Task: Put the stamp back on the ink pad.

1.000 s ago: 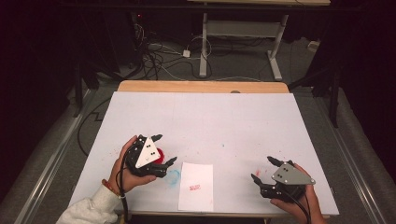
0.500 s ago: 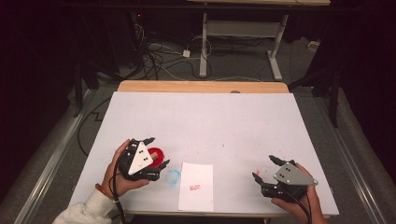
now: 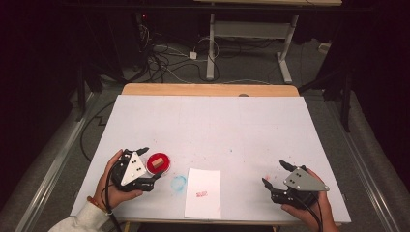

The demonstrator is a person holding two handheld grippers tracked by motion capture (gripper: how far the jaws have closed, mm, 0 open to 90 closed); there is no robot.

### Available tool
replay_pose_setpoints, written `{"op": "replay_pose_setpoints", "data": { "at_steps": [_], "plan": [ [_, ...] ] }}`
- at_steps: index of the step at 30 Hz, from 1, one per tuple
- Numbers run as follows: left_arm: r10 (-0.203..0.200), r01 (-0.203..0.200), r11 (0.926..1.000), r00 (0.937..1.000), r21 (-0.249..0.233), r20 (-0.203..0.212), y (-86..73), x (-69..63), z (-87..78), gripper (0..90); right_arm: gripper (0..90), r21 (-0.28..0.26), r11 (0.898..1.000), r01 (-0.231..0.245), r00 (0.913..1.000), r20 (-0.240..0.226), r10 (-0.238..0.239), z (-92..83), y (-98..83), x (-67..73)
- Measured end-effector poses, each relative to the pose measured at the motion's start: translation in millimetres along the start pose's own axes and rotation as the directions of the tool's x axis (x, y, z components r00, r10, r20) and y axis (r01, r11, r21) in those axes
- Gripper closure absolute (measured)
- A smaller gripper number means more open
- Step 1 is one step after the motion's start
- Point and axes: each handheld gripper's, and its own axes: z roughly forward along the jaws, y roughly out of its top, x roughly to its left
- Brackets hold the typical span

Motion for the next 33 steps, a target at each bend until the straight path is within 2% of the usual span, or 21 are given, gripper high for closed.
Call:
{"op": "replay_pose_setpoints", "data": {
  "at_steps": [5,10,13,16,20,22,23,25,29,30,33],
  "plan": [
    [-0.013,0.013,0.9993,0.9999,0.034,-0.008,-16.0,3.7,-3.6,16.0,23.5,-0.002,1.0,-0.004,0.9999,0.011,0.004,0.5,0.0,-1.8],
    [-0.05,0.051,0.9973,0.9987,0.054,-0.003,-29.7,8.3,-5.1,16.0,23.5,0.001,1.0,-0.009,0.9999,0.014,0.009,3.1,0.0,-3.2],
    [-0.043,0.043,0.9963,0.999,0.075,-0.01,-34.7,8.4,-5.9,16.0,23.5,0.001,1.0,-0.01,0.9998,0.018,0.01,4.0,-1.1,-4.4],
    [-0.057,0.057,0.9952,0.9984,0.08,-0.006,-41.2,8.8,-7.4,16.0,23.5,0.009,1.0,-0.017,0.9996,0.023,0.017,5.1,-4.6,-7.4],
    [-0.086,0.084,0.99,0.9962,0.113,0.013,-53.5,9.9,-4.9,16.0,23.5,0.017,1.0,-0.025,0.9992,0.031,0.024,4.4,-7.3,-10.2],
    [-0.076,0.074,0.9882,0.9971,0.134,0.01,-57.3,10.2,-3.1,16.0,23.5,0.009,1.0,-0.024,0.999,0.037,0.024,3.0,-5.8,-10.0],
    [-0.089,0.086,0.987,0.9959,0.136,0.015,-59.3,10.6,-3.0,16.0,23.4,0.004,1.0,-0.023,0.999,0.039,0.023,2.5,-4.6,-10.0],
    [-0.093,0.09,0.985,0.9956,0.148,0.013,-62.1,10.3,-3.5,16.0,23.4,-0.005,1.0,-0.027,0.9989,0.039,0.027,2.6,-3.1,-9.7],
    [-0.101,0.099,0.9872,0.9949,0.124,0.006,-60.9,10.5,-6.7,16.0,23.4,-0.006,1.0,-0.024,0.9993,0.03,0.024,4.6,-3.2,-9.8],
    [-0.112,0.11,0.9852,0.9936,0.132,0.012,-60.9,9.3,-6.6,16.0,23.3,-0.005,1.0,-0.026,0.9993,0.028,0.026,4.9,-3.4,-9.8],
    [-0.098,0.096,0.9853,0.9951,0.141,0.009,-61.3,8.2,-4.4,16.0,23.3,-0.01,1.0,-0.025,0.9994,0.025,0.025,4.4,-3.4,-10.6]
  ]
}}
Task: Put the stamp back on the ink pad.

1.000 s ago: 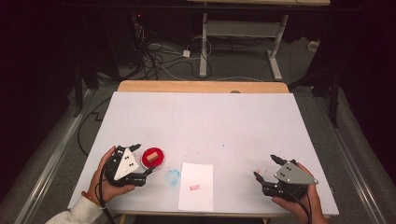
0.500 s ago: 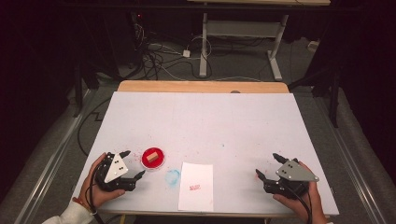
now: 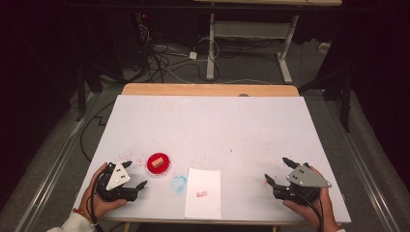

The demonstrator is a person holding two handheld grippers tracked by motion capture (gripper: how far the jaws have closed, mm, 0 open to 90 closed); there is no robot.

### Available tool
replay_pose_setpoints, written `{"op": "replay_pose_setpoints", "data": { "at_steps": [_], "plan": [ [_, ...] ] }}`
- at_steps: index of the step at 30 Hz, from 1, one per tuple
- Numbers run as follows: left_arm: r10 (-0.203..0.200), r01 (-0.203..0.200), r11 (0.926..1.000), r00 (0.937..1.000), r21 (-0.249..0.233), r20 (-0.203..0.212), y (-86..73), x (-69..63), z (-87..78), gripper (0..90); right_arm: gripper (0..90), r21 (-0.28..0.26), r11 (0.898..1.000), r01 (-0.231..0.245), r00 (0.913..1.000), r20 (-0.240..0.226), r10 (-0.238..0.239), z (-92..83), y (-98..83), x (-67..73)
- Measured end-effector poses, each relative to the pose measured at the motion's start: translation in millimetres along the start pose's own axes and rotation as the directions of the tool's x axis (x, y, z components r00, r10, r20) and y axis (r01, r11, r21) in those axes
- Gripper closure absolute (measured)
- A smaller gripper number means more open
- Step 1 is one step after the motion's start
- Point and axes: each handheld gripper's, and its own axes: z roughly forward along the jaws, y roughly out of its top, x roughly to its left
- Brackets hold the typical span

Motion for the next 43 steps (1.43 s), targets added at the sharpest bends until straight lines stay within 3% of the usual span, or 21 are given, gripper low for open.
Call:
{"op": "replay_pose_setpoints", "data": {
  "at_steps": [7,10,16,19,24,30,32,43],
  "plan": [
    [-0.001,0.001,1.0,1.0,0.0,0.003,-0.8,-2.3,-2.9,16.0,23.2,-0.003,1.0,0.017,0.9998,-0.01,-0.017,2.9,3.4,3.9],
    [-0.023,0.023,0.9996,0.9997,-0.016,0.005,-1.1,0.0,-3.1,16.0,23.1,-0.003,1.0,0.021,0.9997,-0.011,-0.021,2.4,4.3,5.1],
    [-0.013,0.013,0.9997,0.9998,-0.019,0.013,-2.8,3.5,-0.3,16.0,23.2,-0.003,1.0,0.019,0.9998,-0.004,-0.019,5.2,6.6,4.4],
    [-0.031,0.032,0.9994,0.9994,-0.013,0.013,-4.0,3.9,-1.1,16.0,23.2,0.002,1.0,0.018,0.9998,-0.007,-0.018,6.5,6.5,5.1],
    [-0.01,0.01,0.9997,0.9999,-0.023,0.001,-2.9,2.5,-5.3,16.0,23.2,0.001,1.0,0.025,0.9995,-0.019,-0.025,6.6,5.8,6.9],
    [-0.012,0.012,0.9997,0.9999,-0.019,-0.002,-4.8,1.9,-7.5,16.0,23.2,-0.01,1.0,0.022,0.9996,-0.015,-0.022,5.6,7.0,6.3],
    [-0.032,0.033,0.9994,0.9994,-0.015,0.013,-6.4,1.8,-7.2,16.0,23.1,-0.009,1.0,0.029,0.9994,-0.018,-0.029,7.1,8.0,6.8],
    [-0.054,0.054,0.9984,0.9983,-0.015,0.023,-7.6,7.7,-4.7,16.0,23.7,0.007,1.0,0.024,0.9992,-0.033,-0.024,12.8,7.3,6.3]
  ]
}}
